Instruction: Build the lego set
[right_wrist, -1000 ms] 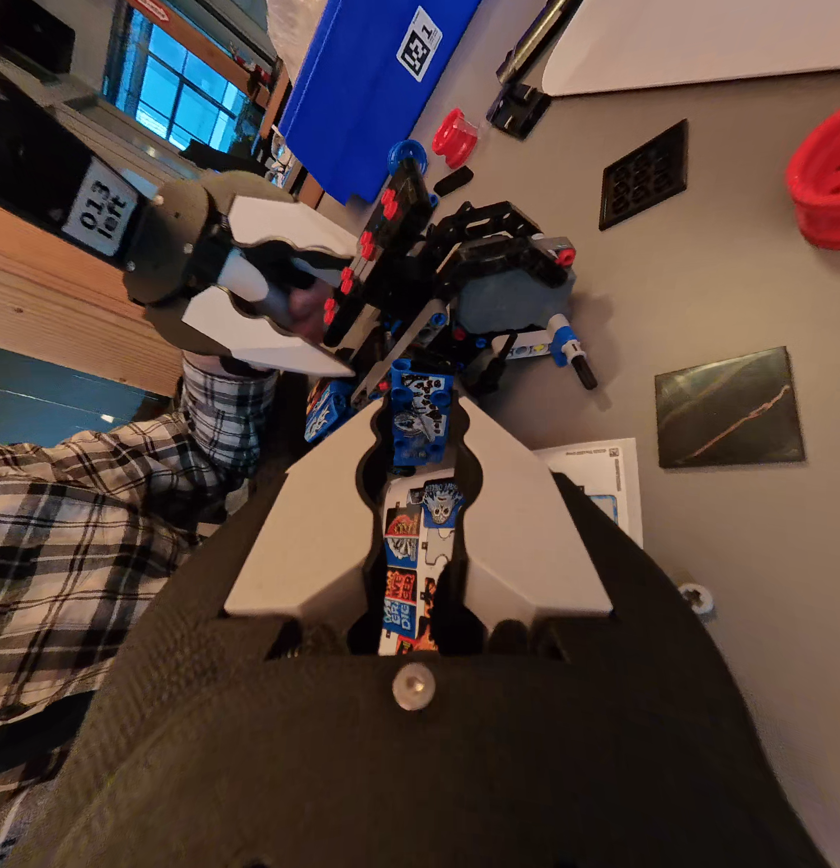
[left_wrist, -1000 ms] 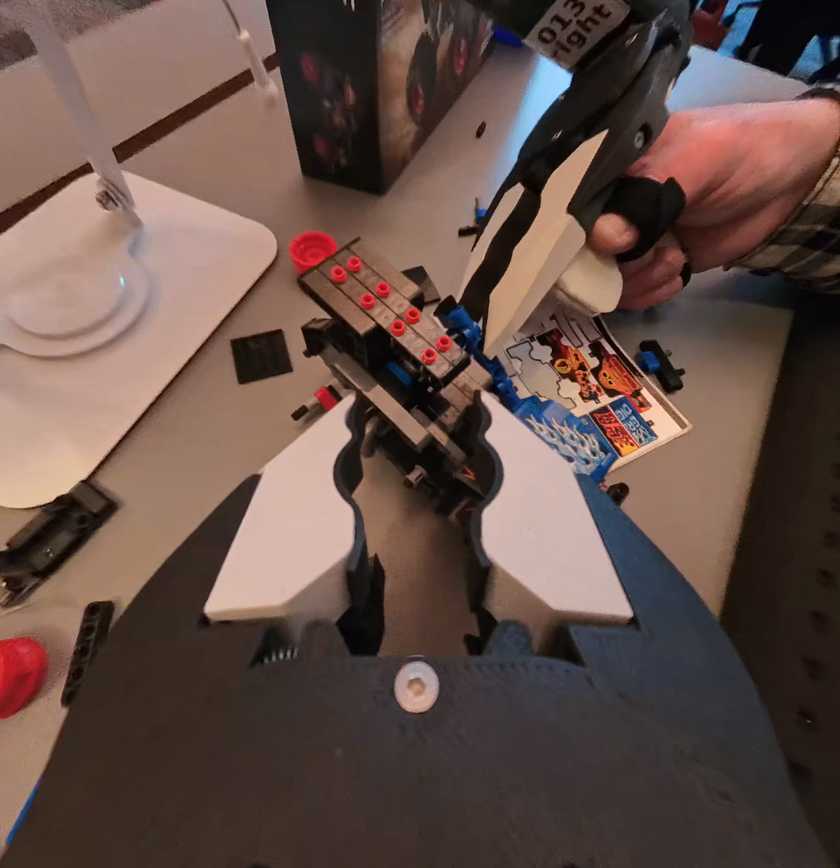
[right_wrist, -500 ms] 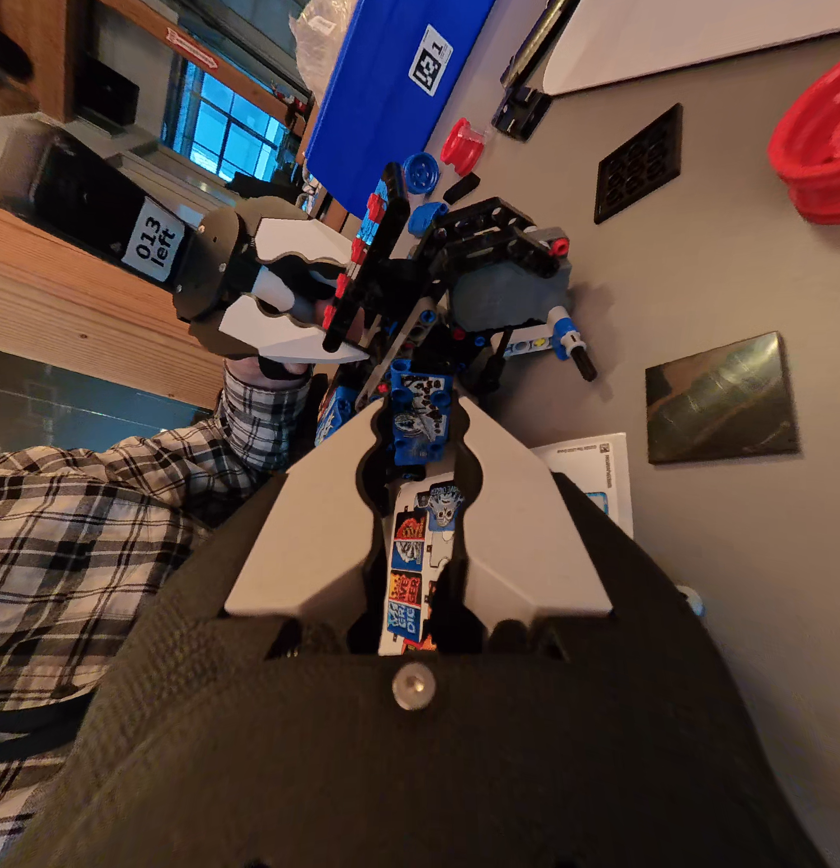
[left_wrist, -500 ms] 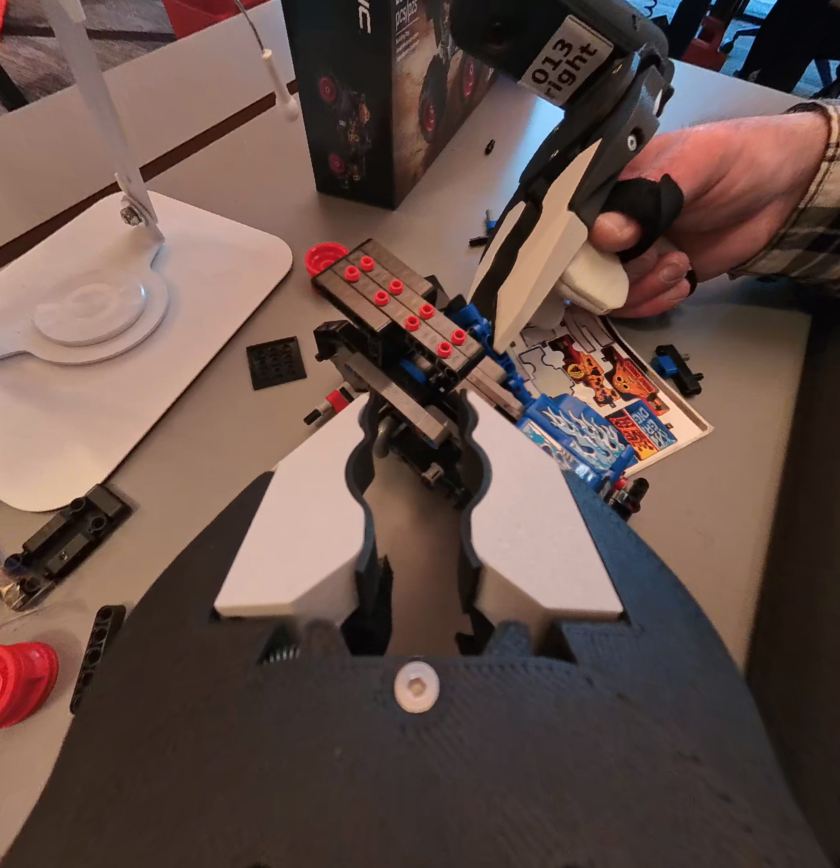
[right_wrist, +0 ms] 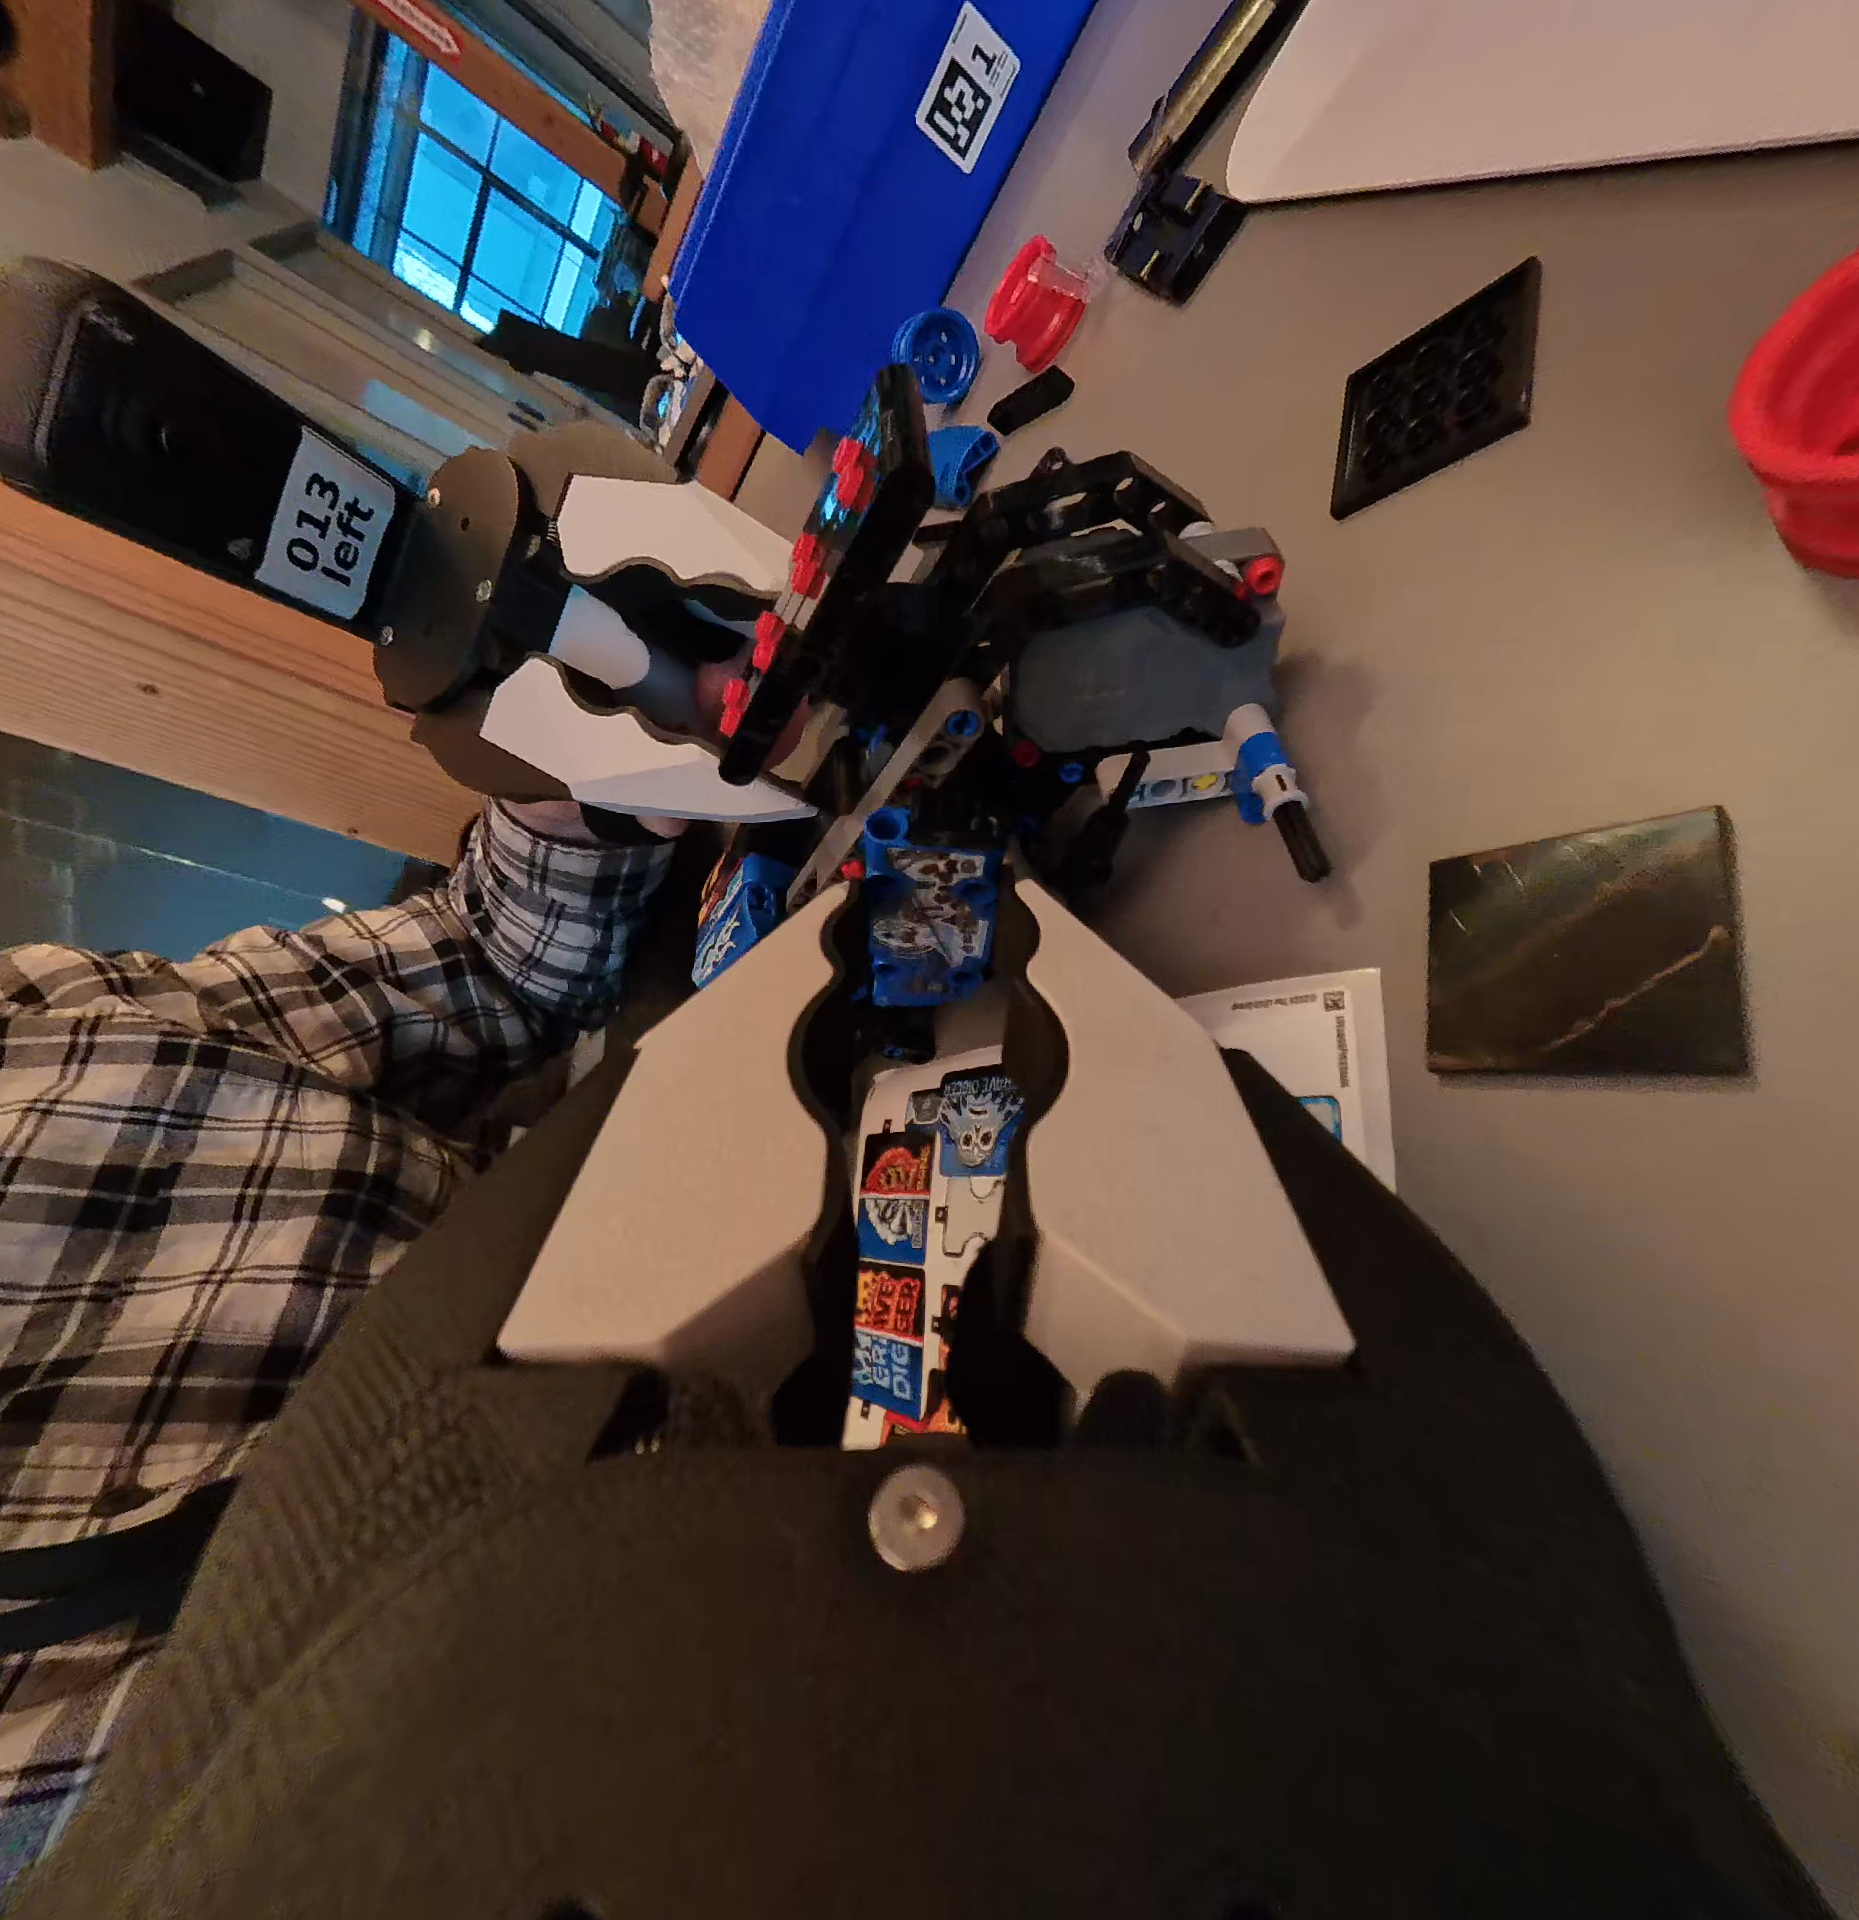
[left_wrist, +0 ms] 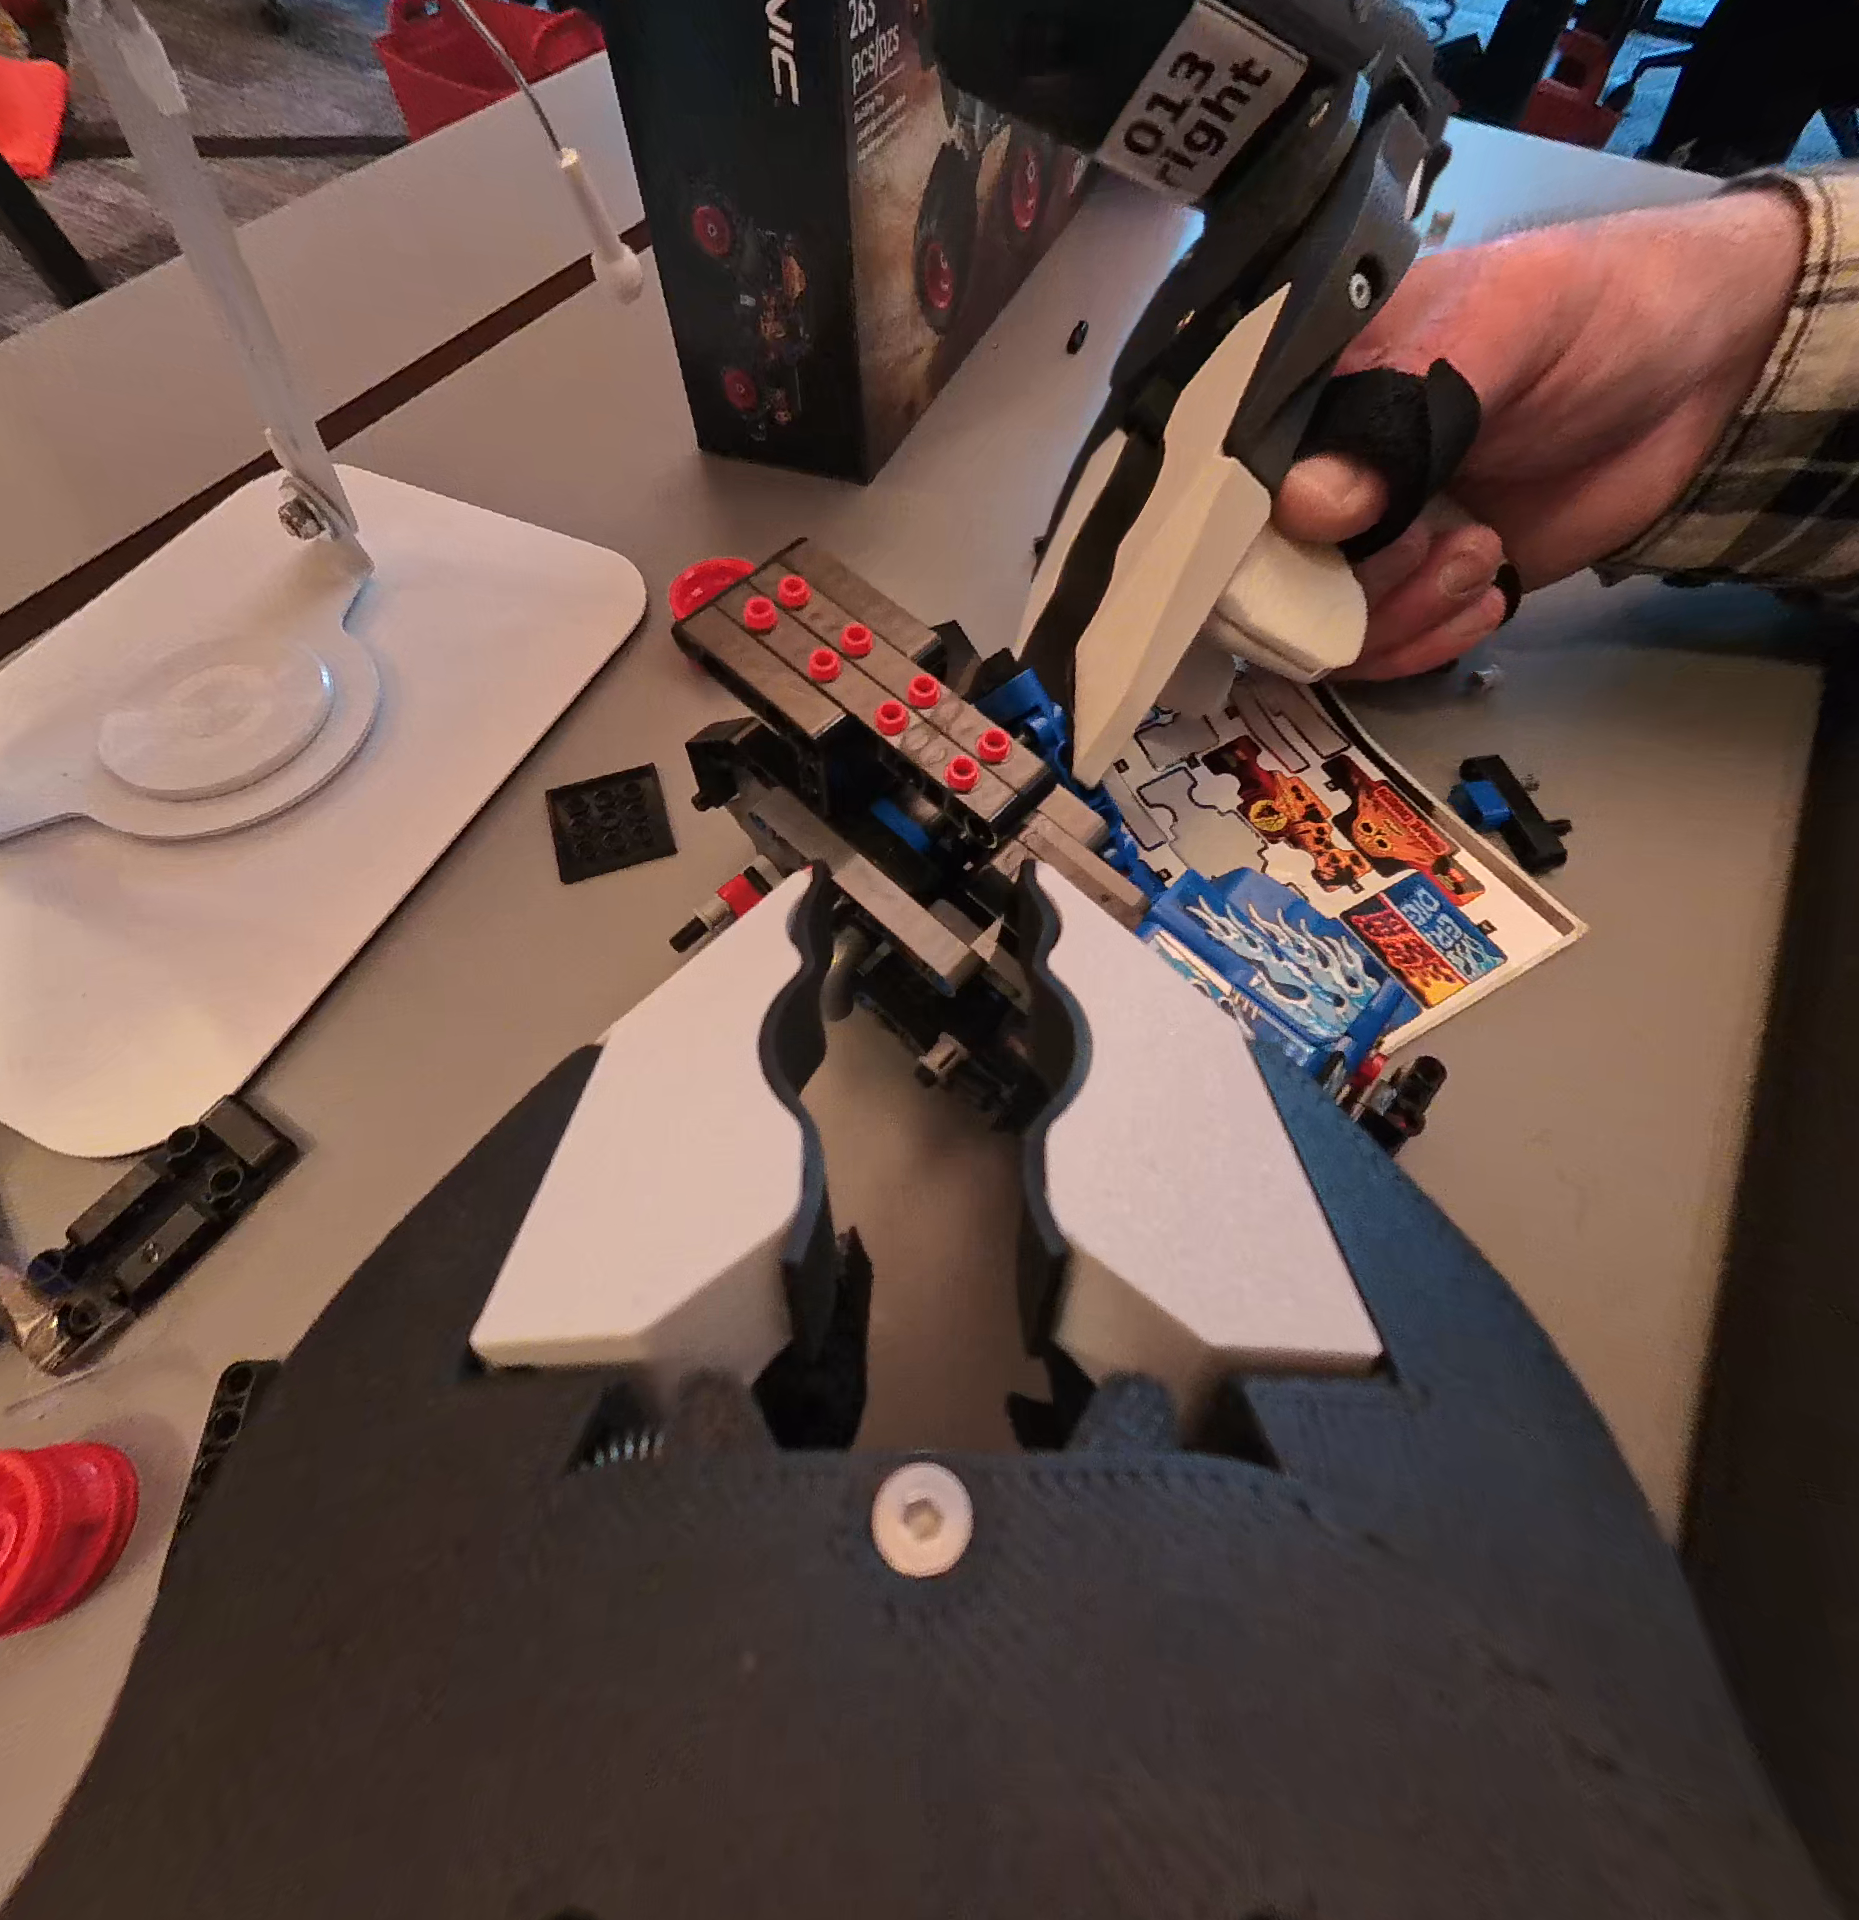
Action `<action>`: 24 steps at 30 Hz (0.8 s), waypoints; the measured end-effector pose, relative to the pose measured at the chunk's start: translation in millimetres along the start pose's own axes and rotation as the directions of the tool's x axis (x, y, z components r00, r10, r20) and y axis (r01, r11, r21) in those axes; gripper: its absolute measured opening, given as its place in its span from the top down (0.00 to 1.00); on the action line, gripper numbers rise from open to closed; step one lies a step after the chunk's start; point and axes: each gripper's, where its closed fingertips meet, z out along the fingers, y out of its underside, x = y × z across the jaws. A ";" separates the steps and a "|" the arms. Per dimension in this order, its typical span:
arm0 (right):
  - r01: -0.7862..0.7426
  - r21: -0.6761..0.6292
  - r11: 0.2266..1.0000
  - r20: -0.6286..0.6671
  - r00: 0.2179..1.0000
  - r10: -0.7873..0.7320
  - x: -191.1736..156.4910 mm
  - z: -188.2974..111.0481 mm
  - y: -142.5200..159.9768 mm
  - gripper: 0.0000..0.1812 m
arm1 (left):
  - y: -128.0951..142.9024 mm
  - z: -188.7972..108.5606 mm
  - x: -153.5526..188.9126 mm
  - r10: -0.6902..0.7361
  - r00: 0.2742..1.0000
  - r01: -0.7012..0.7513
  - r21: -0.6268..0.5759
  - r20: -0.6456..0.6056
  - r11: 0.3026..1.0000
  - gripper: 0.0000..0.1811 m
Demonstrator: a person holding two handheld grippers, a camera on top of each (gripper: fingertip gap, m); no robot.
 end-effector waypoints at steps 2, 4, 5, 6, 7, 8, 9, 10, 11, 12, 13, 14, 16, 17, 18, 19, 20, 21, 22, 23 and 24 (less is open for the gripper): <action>0.027 -0.028 0.999 -0.010 1.000 -0.027 0.5 -0.2 0.2 0.88 | -0.1 0.3 0.5 0.010 1.000 -0.010 0.000 0.002 1.000 0.81; 0.052 -0.062 0.997 -0.020 0.998 -0.054 0.9 -0.2 -0.3 0.88 | -0.2 0.4 0.5 0.017 1.000 -0.017 0.000 0.005 1.000 0.81; 0.061 -0.079 0.995 -0.021 0.998 -0.063 1.0 -0.1 -0.2 0.88 | -0.1 0.4 0.6 0.018 1.000 -0.018 0.001 0.005 1.000 0.81; 0.068 -0.097 0.993 -0.022 0.997 -0.071 1.0 -0.2 0.0 0.88 | -0.2 0.3 0.6 0.022 1.000 -0.022 0.001 0.006 1.000 0.81; 0.081 -0.115 0.990 -0.027 0.996 -0.085 1.1 -0.2 0.0 0.88 | -0.1 0.4 0.6 0.025 1.000 -0.025 -0.001 0.009 1.000 0.81; 0.098 -0.135 0.986 -0.032 0.994 -0.103 1.4 -0.2 0.0 0.88 | -0.1 0.4 0.7 0.028 1.000 -0.028 -0.001 0.009 1.000 0.81; 0.109 -0.154 0.982 -0.033 0.993 -0.115 1.4 -0.2 0.2 0.88 | -0.2 0.4 0.7 0.028 1.000 -0.028 0.000 0.010 1.000 0.81; 0.123 -0.173 0.977 -0.036 0.991 -0.131 1.5 -0.2 0.3 0.88 | -0.2 0.4 0.8 0.030 0.999 -0.030 -0.001 0.011 1.000 0.81; 0.139 -0.193 0.971 -0.038 0.988 -0.149 1.5 -0.2 0.5 0.88 | -0.3 0.6 0.8 0.034 0.999 -0.034 -0.002 0.014 0.999 0.81; 0.148 -0.211 0.966 -0.038 0.987 -0.159 1.6 -0.3 0.6 0.88 | -0.3 0.6 0.9 0.038 0.999 -0.038 -0.002 0.015 0.999 0.81; 0.160 -0.230 0.960 -0.039 0.984 -0.173 1.8 -0.3 0.9 0.88 | -0.3 0.7 1.0 0.039 0.999 -0.039 -0.003 0.016 0.999 0.81; 0.172 -0.250 0.953 -0.042 0.981 -0.188 1.9 -0.4 1.2 0.88 | -0.4 0.9 1.1 0.041 0.999 -0.041 -0.003 0.017 0.999 0.81; 0.198 -0.298 0.934 -0.047 0.974 -0.221 2.3 -0.9 1.5 0.88 | -0.4 0.9 1.2 0.049 0.999 -0.049 -0.006 0.022 0.999 0.81; 0.210 -0.320 0.924 -0.047 0.971 -0.236 2.4 -1.2 1.7 0.88 | -0.4 1.1 1.2 0.052 0.998 -0.052 -0.007 0.023 0.999 0.81; 0.222 -0.343 0.913 -0.051 0.966 -0.254 2.6 -1.5 1.7 0.88 | -0.5 1.2 1.3 0.054 0.998 -0.054 -0.006 0.024 0.999 0.81; 0.228 -0.362 0.904 -0.051 0.963 -0.264 2.7 -1.6 2.1 0.88 | -0.6 1.2 1.4 0.055 0.998 -0.054 -0.005 0.024 0.999 0.81; 0.236 -0.381 0.894 -0.050 0.960 -0.274 2.9 -1.8 2.4 0.88 | -0.6 1.2 1.4 0.057 0.998 -0.057 -0.005 0.024 0.998 0.81; 0.244 -0.400 0.884 -0.050 0.957 -0.287 3.0 -1.9 2.6 0.88 | -0.6 1.1 1.5 0.059 0.998 -0.059 -0.006 0.025 0.998 0.81; 0.251 -0.417 0.874 -0.047 0.954 -0.296 3.1 -2.1 3.0 0.88 | -0.7 1.2 1.8 0.061 0.998 -0.061 -0.006 0.024 0.998 0.81; 0.259 -0.433 0.863 -0.044 0.951 -0.307 3.0 -2.5 3.3 0.88 | -0.8 1.2 2.0 0.065 0.998 -0.065 -0.006 0.025 0.998 0.81; 0.267 -0.450 0.852 -0.043 0.947 -0.320 2.9 -2.7 3.4 0.88 | -1.0 1.1 2.1 0.066 0.998 -0.066 -0.005 0.024 0.998 0.81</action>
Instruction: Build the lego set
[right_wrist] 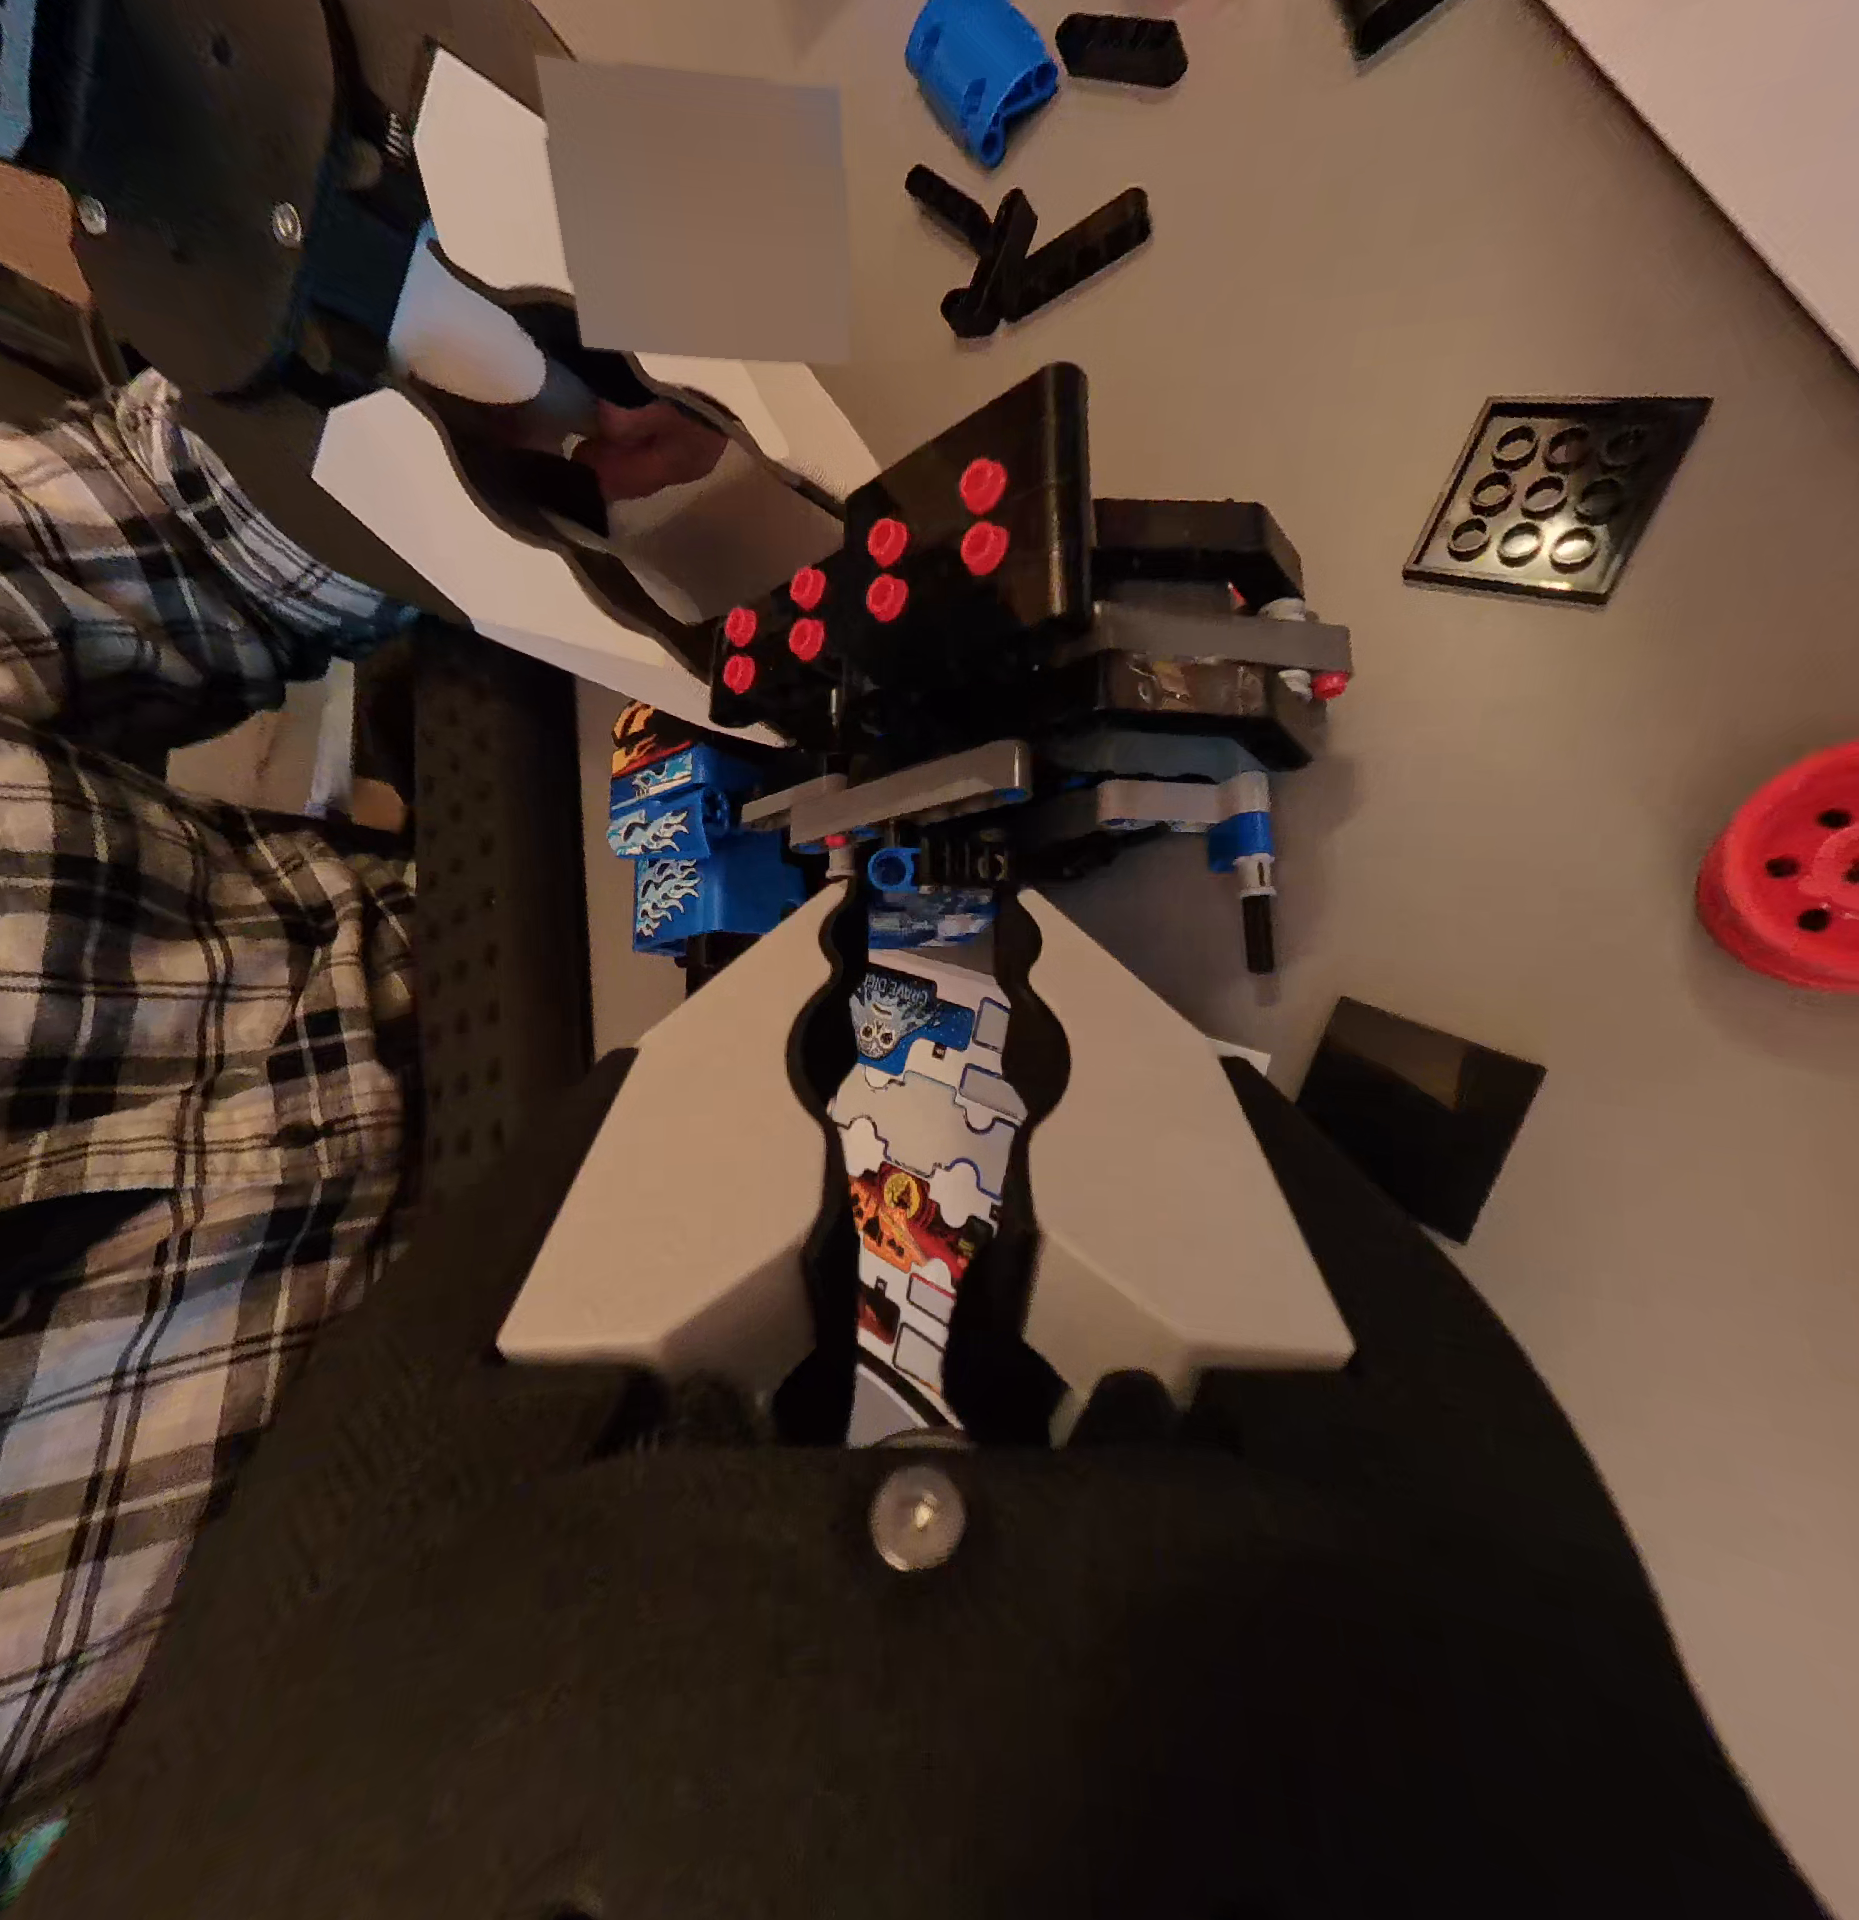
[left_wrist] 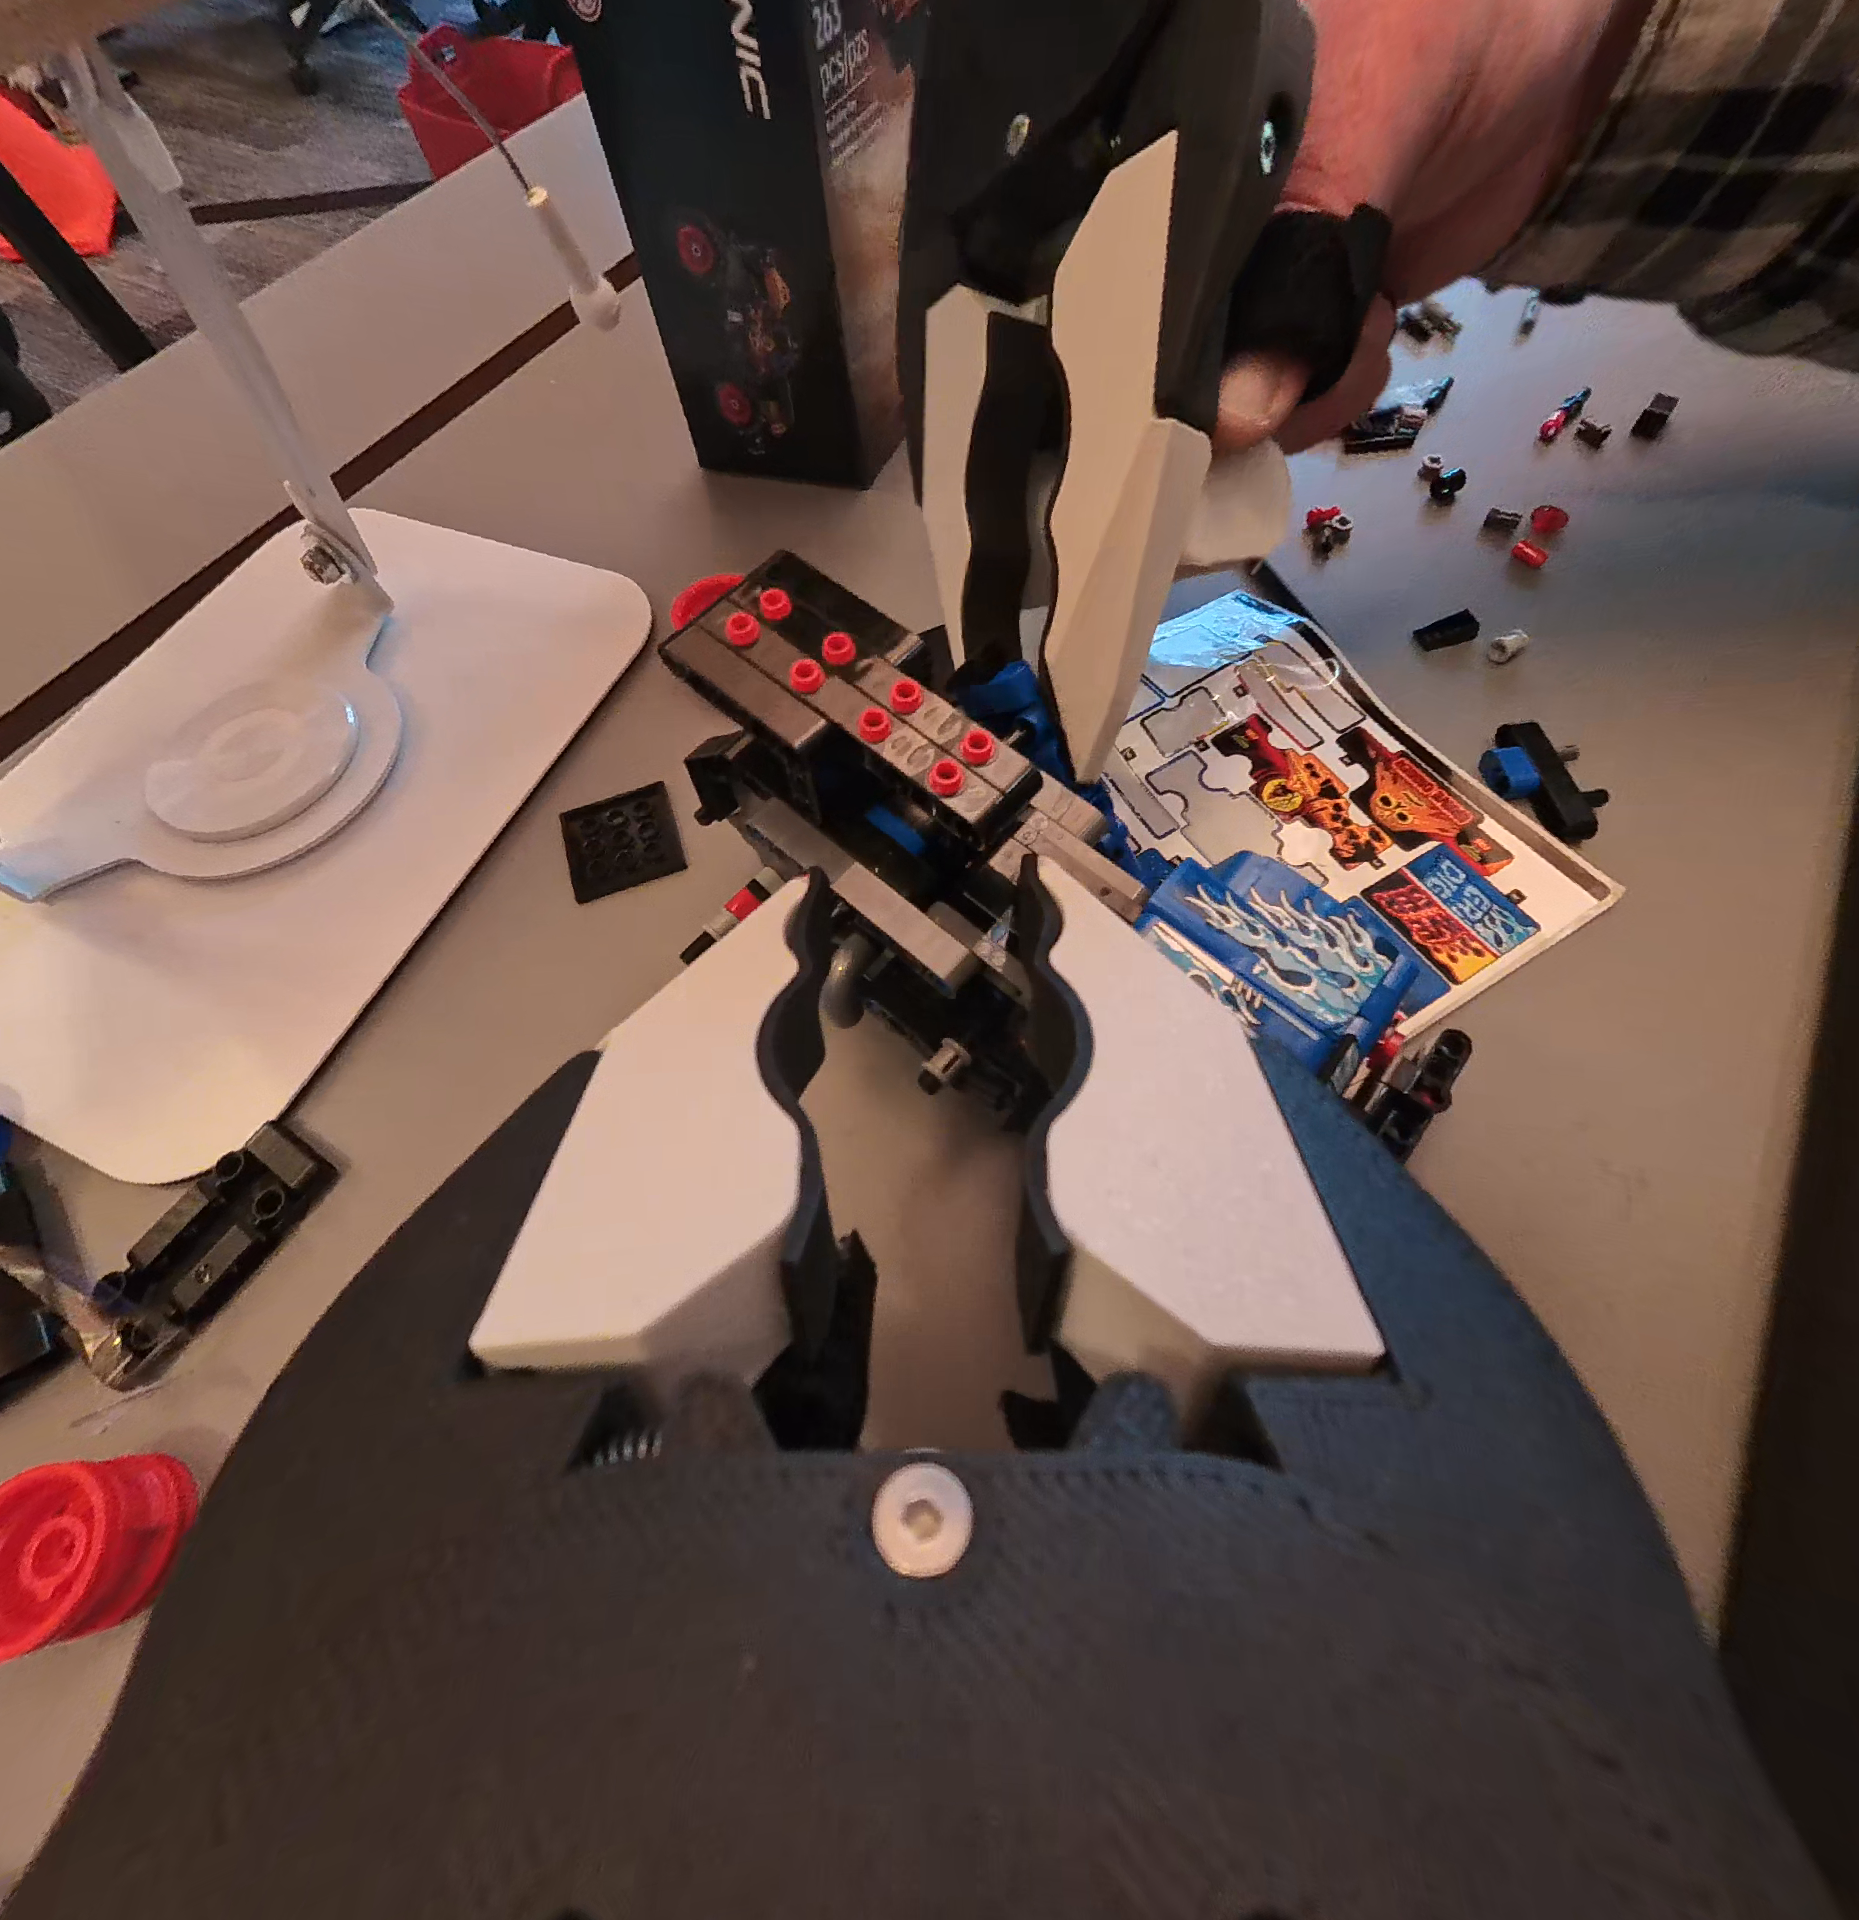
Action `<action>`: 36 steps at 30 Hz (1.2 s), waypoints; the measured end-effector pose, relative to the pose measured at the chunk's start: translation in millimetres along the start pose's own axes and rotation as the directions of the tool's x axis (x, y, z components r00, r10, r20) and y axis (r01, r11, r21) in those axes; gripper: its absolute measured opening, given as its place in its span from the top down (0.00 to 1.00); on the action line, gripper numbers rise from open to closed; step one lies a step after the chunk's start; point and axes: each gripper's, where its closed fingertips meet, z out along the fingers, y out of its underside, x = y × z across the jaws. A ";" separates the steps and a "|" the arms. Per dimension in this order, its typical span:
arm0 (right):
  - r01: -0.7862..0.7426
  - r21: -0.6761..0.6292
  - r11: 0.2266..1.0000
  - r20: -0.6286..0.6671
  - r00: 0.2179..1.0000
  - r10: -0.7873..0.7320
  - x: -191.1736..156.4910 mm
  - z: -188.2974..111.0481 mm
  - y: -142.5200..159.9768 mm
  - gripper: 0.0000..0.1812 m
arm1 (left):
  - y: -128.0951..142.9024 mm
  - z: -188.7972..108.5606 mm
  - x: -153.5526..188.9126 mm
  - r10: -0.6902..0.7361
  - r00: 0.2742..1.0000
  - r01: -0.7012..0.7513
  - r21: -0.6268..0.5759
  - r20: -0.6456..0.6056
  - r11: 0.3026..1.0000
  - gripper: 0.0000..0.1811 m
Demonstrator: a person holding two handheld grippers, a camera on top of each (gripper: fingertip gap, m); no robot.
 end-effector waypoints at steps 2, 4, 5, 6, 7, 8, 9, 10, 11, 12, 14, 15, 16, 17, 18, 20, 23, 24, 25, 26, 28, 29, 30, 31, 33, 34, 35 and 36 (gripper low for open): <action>0.014 -0.036 0.999 0.004 1.000 -0.014 -0.3 -0.3 0.7 0.88 | -0.2 0.1 0.4 0.004 1.000 -0.004 -0.001 0.001 1.000 0.81; 0.026 -0.077 0.997 0.000 1.000 -0.026 0.0 -0.4 1.0 0.88 | -0.2 0.2 0.2 0.009 1.000 -0.009 -0.001 0.003 1.000 0.81; 0.030 -0.094 0.995 -0.001 1.000 -0.030 -0.1 -0.5 1.1 0.88 | -0.3 0.2 0.3 0.008 1.000 -0.008 -0.001 0.003 1.000 0.81; 0.028 -0.106 0.994 -0.001 1.000 -0.028 0.0 -0.3 1.2 0.88 | 0.0 0.1 0.0 0.007 1.000 -0.007 -0.002 0.006 1.000 0.81; 0.024 -0.114 0.993 0.002 1.000 -0.024 0.3 -0.1 1.2 0.88 | -0.2 0.1 0.2 0.010 1.000 -0.010 -0.001 0.006 1.000 0.81; 0.027 -0.131 0.991 0.004 1.000 -0.027 0.0 -0.5 1.8 0.88 | -0.6 0.3 0.8 0.012 1.000 -0.012 0.000 0.003 1.000 0.81; 0.034 -0.156 0.987 0.000 0.999 -0.035 -0.4 -1.0 2.4 0.88 | -0.8 0.4 1.0 0.010 1.000 -0.010 0.002 0.001 1.000 0.81; 0.034 -0.172 0.985 -0.002 0.999 -0.035 -0.1 -0.7 2.1 0.88 | -0.3 0.4 0.1 0.008 1.000 -0.008 0.001 0.006 1.000 0.81; 0.023 -0.176 0.984 0.005 1.000 -0.023 0.5 -0.2 1.6 0.88 | -0.4 0.4 0.3 0.007 1.000 -0.007 0.003 0.007 1.000 0.81; 0.017 -0.178 0.984 0.020 1.000 -0.014 0.4 -0.5 1.7 0.88 | -0.3 0.4 0.2 0.008 1.000 -0.008 0.001 0.009 1.000 0.81; 0.011 -0.168 0.986 0.030 1.000 -0.006 0.7 -0.1 1.6 0.88 | -0.4 0.3 0.2 0.018 1.000 -0.018 -0.003 0.016 1.000 0.81; 0.012 -0.164 0.986 0.038 0.999 -0.006 0.7 -0.2 1.7 0.88 | -0.5 0.4 0.2 0.016 1.000 -0.016 -0.001 0.014 1.000 0.81; 0.019 -0.163 0.986 0.042 0.999 -0.013 0.7 -0.3 1.9 0.88 | -0.5 0.3 0.3 0.015 1.000 -0.015 0.000 0.012 1.000 0.81; 0.027 -0.167 0.986 0.038 0.999 -0.021 0.8 -0.3 1.8 0.88 | -0.5 0.2 0.3 0.016 1.000 -0.016 0.002 0.011 1.000 0.81; 0.034 -0.177 0.984 0.042 0.999 -0.027 0.6 -0.4 2.2 0.88 | -0.7 0.4 0.6 0.016 1.000 -0.016 0.004 0.009 1.000 0.81; 0.049 -0.209 0.977 0.048 0.998 -0.040 1.3 -0.5 2.7 0.88 | -1.1 0.6 1.1 0.017 1.000 -0.017 0.006 0.008 1.000 0.81; 0.082 -0.274 0.958 0.029 0.997 -0.077 3.9 -1.9 4.3 0.88 | -1.5 1.7 1.8 0.025 0.999 -0.025 0.001 0.020 1.000 0.81; 0.080 -0.280 0.957 0.022 0.997 -0.077 4.0 -1.4 4.0 0.88 | -1.5 1.5 1.8 0.023 0.999 -0.023 0.004 0.022 1.000 0.81; 0.071 -0.271 0.960 0.022 0.997 -0.068 3.9 -1.2 3.9 0.88 | -1.5 1.3 2.0 0.016 1.000 -0.016 0.010 0.021 1.000 0.81; 0.054 -0.253 0.966 0.029 0.998 -0.048 3.6 -0.9 4.0 0.88 | -1.4 1.2 2.0 0.015 1.000 -0.015 0.010 0.021 1.000 0.81; 0.031 -0.217 0.976 0.025 0.999 -0.026 3.1 -0.3 3.8 0.88 | -1.7 1.2 2.3 0.019 1.000 -0.019 0.011 0.023 1.000 0.81; 0.021 -0.201 0.979 0.020 1.000 -0.018 3.0 -0.3 3.6 0.88 | -1.6 1.1 2.1 0.018 1.000 -0.018 0.012 0.025 1.000 0.81; 0.004 -0.183 0.983 0.018 1.000 -0.001 2.9 -0.1 3.2 0.88 | -1.5 1.0 2.1 0.018 0.999 -0.019 0.011 0.027 1.000 0.81; -0.009 -0.164 0.986 0.017 1.000 0.012 2.8 0.1 2.9 0.88 | -1.5 1.1 2.1 0.018 0.999 -0.018 0.011 0.030 1.000 0.82; -0.035 -0.123 0.992 0.005 0.999 0.036 2.6 0.7 1.6 0.88 | -1.6 0.9 2.4 0.018 0.999 -0.018 0.012 0.035 1.000 0.82; -0.042 -0.105 0.994 0.004 0.999 0.043 2.5 1.0 1.1 0.88 | -1.4 0.8 2.3 0.015 0.999 -0.016 0.013 0.036 1.000 0.82; -0.057 -0.084 0.995 0.005 0.998 0.058 2.3 1.2 0.6 0.89 | -1.5 0.7 2.5 0.016 0.999 -0.017 0.013 0.038 1.000 0.82; -0.071 -0.062 0.996 0.005 0.997 0.071 2.2 1.4 0.2 0.88 | -1.3 0.5 2.5 0.016 0.999 -0.017 0.013 0.041 1.000 0.82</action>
